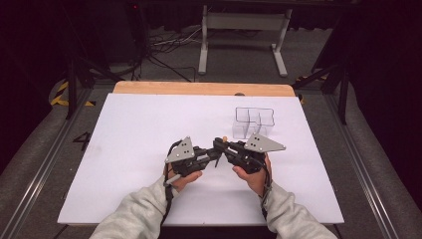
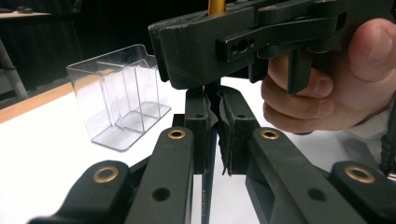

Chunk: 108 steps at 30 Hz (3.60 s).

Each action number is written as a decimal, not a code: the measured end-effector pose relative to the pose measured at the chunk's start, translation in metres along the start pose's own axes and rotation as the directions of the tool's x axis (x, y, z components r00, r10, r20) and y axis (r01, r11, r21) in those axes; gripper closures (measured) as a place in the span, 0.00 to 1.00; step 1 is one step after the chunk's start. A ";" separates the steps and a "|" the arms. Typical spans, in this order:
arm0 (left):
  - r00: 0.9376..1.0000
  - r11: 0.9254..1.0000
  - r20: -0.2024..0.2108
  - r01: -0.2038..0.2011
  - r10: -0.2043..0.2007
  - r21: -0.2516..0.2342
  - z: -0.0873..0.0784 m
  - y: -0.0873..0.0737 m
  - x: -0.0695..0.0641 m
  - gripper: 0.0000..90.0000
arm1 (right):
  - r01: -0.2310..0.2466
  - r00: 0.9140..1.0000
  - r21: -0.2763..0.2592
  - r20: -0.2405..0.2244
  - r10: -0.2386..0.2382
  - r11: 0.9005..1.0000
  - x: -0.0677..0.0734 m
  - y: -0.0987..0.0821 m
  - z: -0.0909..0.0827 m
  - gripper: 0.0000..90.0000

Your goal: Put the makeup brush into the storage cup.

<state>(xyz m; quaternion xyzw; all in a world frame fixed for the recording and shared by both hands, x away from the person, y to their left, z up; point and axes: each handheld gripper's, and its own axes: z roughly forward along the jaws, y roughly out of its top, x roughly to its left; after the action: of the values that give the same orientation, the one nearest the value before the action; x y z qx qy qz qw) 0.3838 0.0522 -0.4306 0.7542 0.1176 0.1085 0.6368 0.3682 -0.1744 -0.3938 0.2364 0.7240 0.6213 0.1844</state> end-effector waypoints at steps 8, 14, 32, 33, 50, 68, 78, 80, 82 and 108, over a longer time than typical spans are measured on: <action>1.000 0.999 0.003 -0.025 0.025 0.034 0.002 -0.001 -0.002 0.90 | 0.015 1.000 0.014 0.004 -0.015 1.000 0.001 -0.001 -0.002 0.93; 0.999 0.997 0.012 -0.051 0.050 0.062 0.002 -0.004 -0.003 0.85 | 0.043 0.999 0.028 0.020 -0.044 0.999 -0.001 0.001 -0.012 0.93; 0.988 0.983 -0.095 -0.108 0.123 0.149 -0.024 -0.002 -0.006 0.37 | 0.088 0.991 0.047 0.093 -0.092 0.995 -0.012 0.005 -0.033 0.93; 0.987 0.983 -0.100 -0.110 0.125 0.150 -0.027 -0.002 -0.004 0.34 | 0.085 0.992 0.043 0.092 -0.089 0.995 -0.013 0.005 -0.034 0.93; 0.977 0.990 -0.201 -0.047 0.074 0.136 -0.062 -0.003 0.007 0.06 | 0.112 0.985 0.068 0.122 -0.120 0.991 -0.019 0.007 -0.047 0.93; 0.952 0.993 -0.306 0.024 0.014 0.120 -0.119 -0.020 0.013 0.06 | 0.116 0.980 0.075 0.151 -0.127 0.990 -0.028 0.009 -0.059 0.93; 0.930 0.993 -0.368 0.041 0.004 0.114 -0.149 -0.029 0.016 0.06 | 0.118 0.979 0.072 0.160 -0.128 0.990 -0.031 0.011 -0.062 0.93; 0.925 0.993 -0.379 0.047 0.000 0.113 -0.153 -0.031 0.016 0.05 | 0.117 0.978 0.069 0.165 -0.127 0.991 -0.032 0.011 -0.063 0.93; 0.920 0.991 -0.392 0.051 0.001 0.122 -0.158 -0.034 0.016 0.05 | 0.117 0.977 0.066 0.170 -0.126 0.991 -0.033 0.012 -0.064 0.93; 0.884 0.991 -0.466 0.087 -0.028 0.104 -0.197 -0.048 0.012 0.05 | 0.119 0.964 0.033 0.235 -0.123 0.992 -0.051 0.034 -0.077 0.93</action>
<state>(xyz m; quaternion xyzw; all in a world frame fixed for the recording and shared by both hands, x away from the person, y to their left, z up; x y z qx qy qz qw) 0.3314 0.2477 -0.4456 0.7402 0.2949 0.2590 0.5460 0.3713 -0.2623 -0.3489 0.2660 0.7156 0.5695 0.3048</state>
